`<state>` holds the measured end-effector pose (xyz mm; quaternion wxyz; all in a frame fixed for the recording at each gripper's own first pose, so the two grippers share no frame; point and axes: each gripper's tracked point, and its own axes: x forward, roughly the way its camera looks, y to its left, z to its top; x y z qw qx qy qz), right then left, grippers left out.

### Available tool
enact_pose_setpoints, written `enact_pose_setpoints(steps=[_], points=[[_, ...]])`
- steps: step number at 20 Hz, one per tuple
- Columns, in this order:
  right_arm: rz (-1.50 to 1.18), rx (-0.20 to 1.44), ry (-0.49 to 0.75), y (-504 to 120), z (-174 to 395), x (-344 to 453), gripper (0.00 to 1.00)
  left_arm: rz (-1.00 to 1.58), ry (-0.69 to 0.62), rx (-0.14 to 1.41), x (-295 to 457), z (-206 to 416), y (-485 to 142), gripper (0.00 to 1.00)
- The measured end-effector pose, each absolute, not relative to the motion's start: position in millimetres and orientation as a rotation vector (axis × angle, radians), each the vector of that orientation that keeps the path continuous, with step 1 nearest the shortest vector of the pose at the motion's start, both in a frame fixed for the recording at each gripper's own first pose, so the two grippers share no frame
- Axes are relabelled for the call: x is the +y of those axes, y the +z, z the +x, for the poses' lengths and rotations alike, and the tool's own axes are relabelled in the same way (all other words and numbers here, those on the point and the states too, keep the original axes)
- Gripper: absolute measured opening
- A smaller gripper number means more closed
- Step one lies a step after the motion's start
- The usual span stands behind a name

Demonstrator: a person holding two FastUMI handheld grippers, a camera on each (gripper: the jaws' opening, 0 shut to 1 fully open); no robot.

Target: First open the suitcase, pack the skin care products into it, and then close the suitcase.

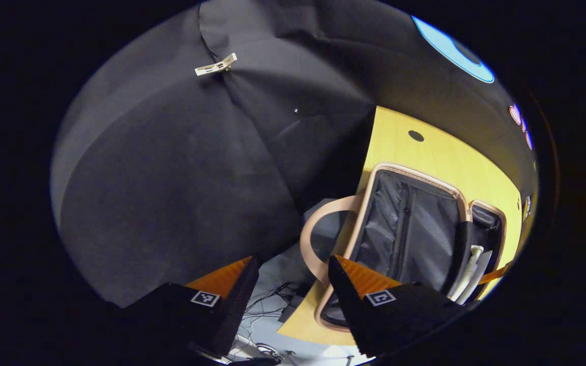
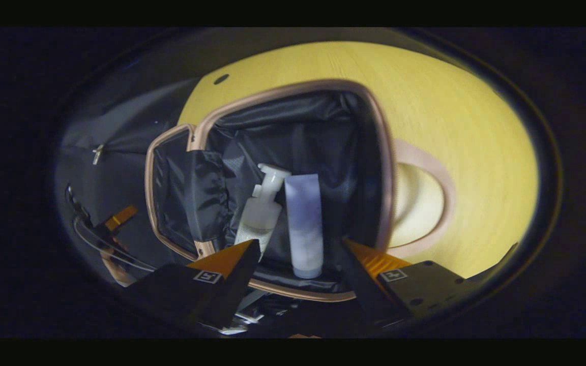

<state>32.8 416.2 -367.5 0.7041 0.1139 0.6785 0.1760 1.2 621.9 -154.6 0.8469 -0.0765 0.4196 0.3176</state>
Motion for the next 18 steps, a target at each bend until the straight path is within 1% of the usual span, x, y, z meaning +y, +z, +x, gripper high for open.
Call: enact_pose_setpoints(steps=[2,3,5,7,9,12,13,14,16,18], points=[[0.223,1.375,0.435,-345.6,43.3,401.6,1.00,-0.140,0.682,0.898,638.8,11.7,-160.3,0.90],[0.235,1.325,0.457,-333.3,47.6,395.4,0.98,-0.118,0.686,0.912,645.2,17.3,-163.4,0.90],[0.254,1.260,0.479,-314.9,51.8,382.2,0.98,-0.076,0.692,0.941,661.3,31.9,-174.0,0.90],[0.237,1.218,0.473,-309.1,51.1,359.4,0.98,-0.112,0.654,1.002,660.3,45.7,-197.9,0.90],[0.218,1.204,0.452,-307.6,45.2,335.7,0.98,-0.152,0.608,1.061,655.3,54.1,-219.4,0.90],[0.206,1.220,0.384,-320.7,33.3,298.3,0.98,-0.212,0.535,1.091,646.3,70.4,-235.8,0.89],[0.223,1.241,0.360,-325.2,27.6,290.3,0.98,-0.219,0.527,1.092,649.0,71.9,-238.9,0.81],[0.249,1.256,0.342,-328.5,22.9,284.4,0.98,-0.232,0.502,1.109,644.9,71.1,-240.5,0.78],[0.286,1.265,0.311,-331.5,20.3,273.8,0.98,-0.242,0.452,1.133,638.1,67.0,-236.7,0.79],[0.292,1.259,0.296,-333.2,21.0,268.7,0.98,-0.245,0.420,1.129,636.1,72.1,-235.1,0.73]])
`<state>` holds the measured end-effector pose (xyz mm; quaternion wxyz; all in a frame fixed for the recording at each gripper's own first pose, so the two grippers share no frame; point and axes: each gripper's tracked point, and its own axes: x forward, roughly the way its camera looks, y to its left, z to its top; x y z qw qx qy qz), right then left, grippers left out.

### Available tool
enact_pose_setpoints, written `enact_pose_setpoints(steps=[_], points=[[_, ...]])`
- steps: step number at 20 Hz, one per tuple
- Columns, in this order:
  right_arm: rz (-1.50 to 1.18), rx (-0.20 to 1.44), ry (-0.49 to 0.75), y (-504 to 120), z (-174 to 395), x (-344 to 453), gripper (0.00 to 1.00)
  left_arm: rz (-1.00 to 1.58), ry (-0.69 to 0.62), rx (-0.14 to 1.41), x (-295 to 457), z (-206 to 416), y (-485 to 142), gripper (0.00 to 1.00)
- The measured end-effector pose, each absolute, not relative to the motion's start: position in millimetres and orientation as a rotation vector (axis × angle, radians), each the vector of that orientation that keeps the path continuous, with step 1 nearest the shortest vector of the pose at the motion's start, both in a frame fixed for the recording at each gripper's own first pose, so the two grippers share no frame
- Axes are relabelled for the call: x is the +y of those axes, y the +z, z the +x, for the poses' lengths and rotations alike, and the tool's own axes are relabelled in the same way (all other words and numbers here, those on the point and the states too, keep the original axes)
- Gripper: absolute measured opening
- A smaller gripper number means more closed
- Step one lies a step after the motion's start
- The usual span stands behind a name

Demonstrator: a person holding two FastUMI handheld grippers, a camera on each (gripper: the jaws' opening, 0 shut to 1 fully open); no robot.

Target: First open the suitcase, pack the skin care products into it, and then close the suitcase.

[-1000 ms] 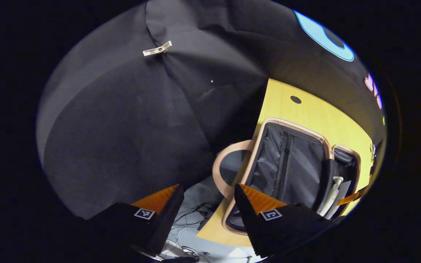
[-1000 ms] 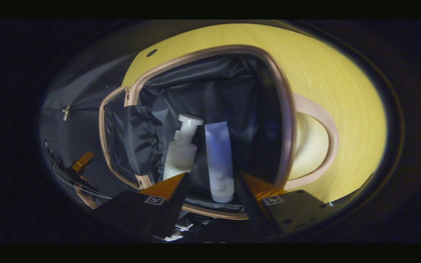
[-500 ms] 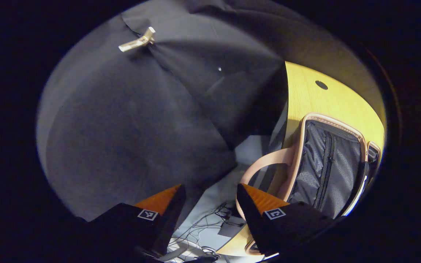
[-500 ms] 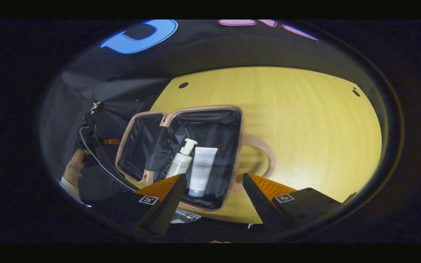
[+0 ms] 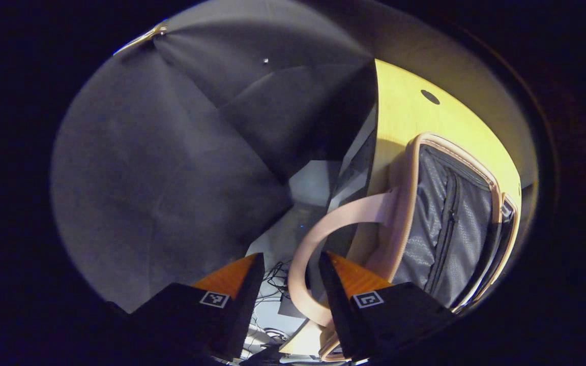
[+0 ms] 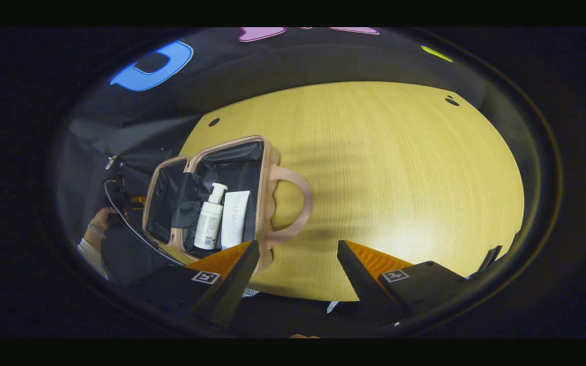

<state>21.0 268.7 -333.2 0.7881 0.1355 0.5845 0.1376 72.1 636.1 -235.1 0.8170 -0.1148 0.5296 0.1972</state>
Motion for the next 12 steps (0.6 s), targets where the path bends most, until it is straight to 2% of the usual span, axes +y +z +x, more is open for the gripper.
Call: enact_pose_setpoints(steps=[2,3,4,7,12], points=[[0.290,1.259,0.304,-332.4,21.8,269.4,0.98,-0.259,0.427,1.163,632.5,71.0,-242.9,0.73],[0.291,1.263,0.309,-332.1,21.9,270.7,0.98,-0.276,0.429,1.179,632.3,71.0,-248.8,0.80],[0.292,1.264,0.315,-330.3,23.0,272.1,0.98,-0.303,0.421,1.185,628.8,72.8,-253.5,0.72],[0.314,1.251,0.329,-323.9,25.9,279.1,0.98,-0.320,0.444,1.207,630.0,73.1,-260.8,0.22],[0.318,1.234,0.335,-323.5,25.5,273.4,0.98,-0.257,0.385,1.101,626.4,71.0,-209.5,0.13]])
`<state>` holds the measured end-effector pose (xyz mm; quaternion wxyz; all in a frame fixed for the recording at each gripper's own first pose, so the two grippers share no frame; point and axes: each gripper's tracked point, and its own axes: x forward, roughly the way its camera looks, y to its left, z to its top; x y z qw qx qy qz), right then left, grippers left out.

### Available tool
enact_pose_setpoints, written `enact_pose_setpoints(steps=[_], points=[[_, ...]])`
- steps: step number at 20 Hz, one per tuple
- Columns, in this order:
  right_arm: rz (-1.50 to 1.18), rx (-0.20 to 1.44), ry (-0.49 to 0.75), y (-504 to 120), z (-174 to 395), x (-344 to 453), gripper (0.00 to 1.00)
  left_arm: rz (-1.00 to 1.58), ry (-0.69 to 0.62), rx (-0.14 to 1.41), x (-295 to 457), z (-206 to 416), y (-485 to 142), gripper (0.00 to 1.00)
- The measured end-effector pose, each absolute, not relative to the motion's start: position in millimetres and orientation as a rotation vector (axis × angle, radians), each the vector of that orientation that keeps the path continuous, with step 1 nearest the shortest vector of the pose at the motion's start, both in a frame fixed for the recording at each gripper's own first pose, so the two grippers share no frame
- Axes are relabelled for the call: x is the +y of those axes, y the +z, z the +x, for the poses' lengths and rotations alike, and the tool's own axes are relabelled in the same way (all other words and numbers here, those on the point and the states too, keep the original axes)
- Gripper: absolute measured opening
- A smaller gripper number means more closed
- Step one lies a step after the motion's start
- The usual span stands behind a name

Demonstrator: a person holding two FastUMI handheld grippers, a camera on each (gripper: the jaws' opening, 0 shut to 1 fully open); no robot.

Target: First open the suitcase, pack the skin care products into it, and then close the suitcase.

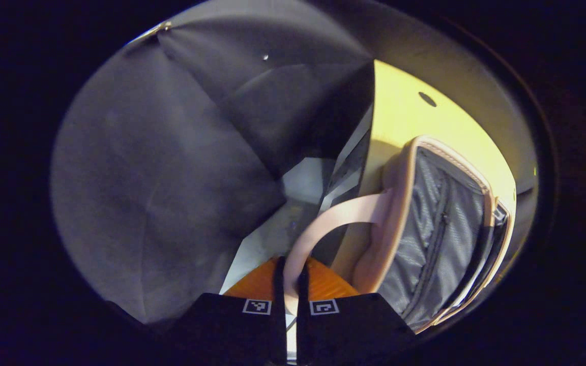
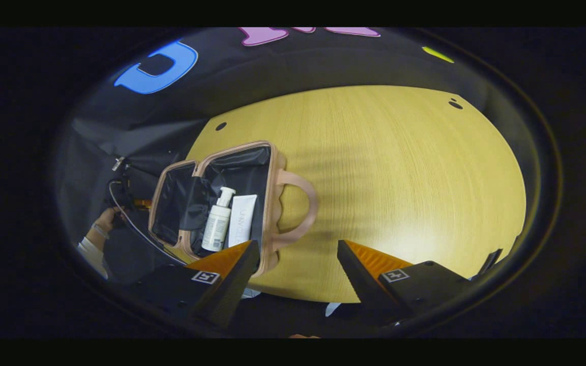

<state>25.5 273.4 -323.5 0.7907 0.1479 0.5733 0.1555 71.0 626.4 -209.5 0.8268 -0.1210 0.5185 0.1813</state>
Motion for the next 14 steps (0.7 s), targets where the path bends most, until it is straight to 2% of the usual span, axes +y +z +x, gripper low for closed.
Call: enact_pose_setpoints(steps=[4,9,12,13,14], points=[[0.337,1.210,0.353,-323.6,31.2,268.3,0.98,-0.245,0.321,0.952,587.3,70.7,-116.0,0.11],[0.375,1.149,0.412,-313.7,36.1,256.1,0.99,-0.237,0.183,0.732,486.5,63.1,7.0,0.09],[0.404,1.118,0.422,-306.9,33.0,235.1,0.98,-0.176,0.107,0.666,417.0,61.7,51.8,0.08],[0.412,1.105,0.419,-304.9,31.8,224.5,1.00,-0.161,0.076,0.653,389.3,67.6,55.7,0.08],[0.415,1.093,0.412,-303.0,29.9,210.4,0.98,-0.159,0.040,0.637,357.2,74.1,60.7,0.09]])
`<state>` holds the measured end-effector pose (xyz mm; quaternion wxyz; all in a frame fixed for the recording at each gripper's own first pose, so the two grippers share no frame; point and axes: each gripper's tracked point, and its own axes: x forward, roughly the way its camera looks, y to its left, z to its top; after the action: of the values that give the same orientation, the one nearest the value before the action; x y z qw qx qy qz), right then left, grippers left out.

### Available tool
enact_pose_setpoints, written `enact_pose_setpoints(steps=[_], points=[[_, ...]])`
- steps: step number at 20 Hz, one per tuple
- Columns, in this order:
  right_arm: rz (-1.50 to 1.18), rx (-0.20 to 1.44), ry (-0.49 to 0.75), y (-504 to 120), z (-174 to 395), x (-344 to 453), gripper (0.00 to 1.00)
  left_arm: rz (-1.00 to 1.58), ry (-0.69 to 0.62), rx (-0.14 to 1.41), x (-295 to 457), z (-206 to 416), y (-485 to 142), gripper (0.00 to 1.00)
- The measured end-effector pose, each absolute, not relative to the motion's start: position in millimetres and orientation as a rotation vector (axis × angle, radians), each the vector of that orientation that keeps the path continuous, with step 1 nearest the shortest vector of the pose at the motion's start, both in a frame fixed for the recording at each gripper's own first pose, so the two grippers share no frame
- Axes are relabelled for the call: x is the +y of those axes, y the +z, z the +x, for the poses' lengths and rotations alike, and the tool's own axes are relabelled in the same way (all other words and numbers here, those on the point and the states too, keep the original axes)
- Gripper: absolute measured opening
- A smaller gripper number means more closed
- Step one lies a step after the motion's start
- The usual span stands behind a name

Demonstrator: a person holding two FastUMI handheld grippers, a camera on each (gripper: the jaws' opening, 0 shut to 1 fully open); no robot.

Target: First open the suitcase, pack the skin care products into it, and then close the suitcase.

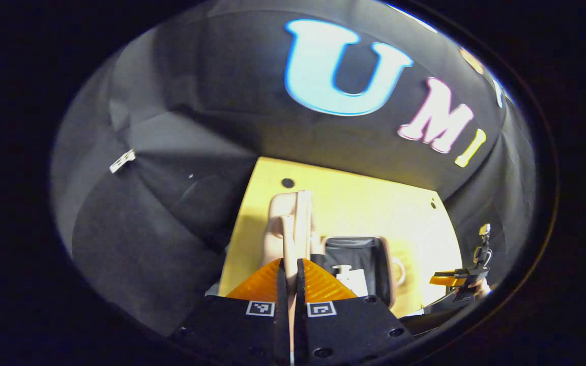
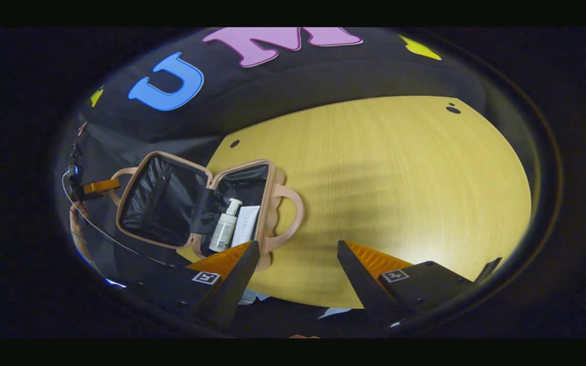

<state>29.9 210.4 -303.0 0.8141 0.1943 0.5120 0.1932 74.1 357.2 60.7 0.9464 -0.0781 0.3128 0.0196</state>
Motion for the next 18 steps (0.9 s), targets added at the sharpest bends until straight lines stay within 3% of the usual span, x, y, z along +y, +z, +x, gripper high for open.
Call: enact_pose_setpoints(steps=[4,8,14,17,18], points=[[0.430,1.079,0.368,-302.4,13.6,150.2,0.98,-0.214,-0.127,0.610,236.7,99.4,63.1,0.09],[0.466,1.070,0.281,-302.9,-2.1,84.2,0.98,-0.231,-0.258,0.692,126.3,141.1,9.3,0.09],[0.528,1.029,0.105,-303.0,-24.8,-11.6,0.98,-0.245,-0.314,0.893,54.5,182.5,-122.6,0.09],[0.571,1.026,0.005,-309.1,-44.4,-48.0,0.98,-0.231,-0.299,0.940,50.4,181.8,-154.9,0.09],[0.595,1.028,-0.023,-309.6,-50.0,-57.7,0.98,-0.205,-0.304,0.942,47.7,181.3,-160.2,0.04]])
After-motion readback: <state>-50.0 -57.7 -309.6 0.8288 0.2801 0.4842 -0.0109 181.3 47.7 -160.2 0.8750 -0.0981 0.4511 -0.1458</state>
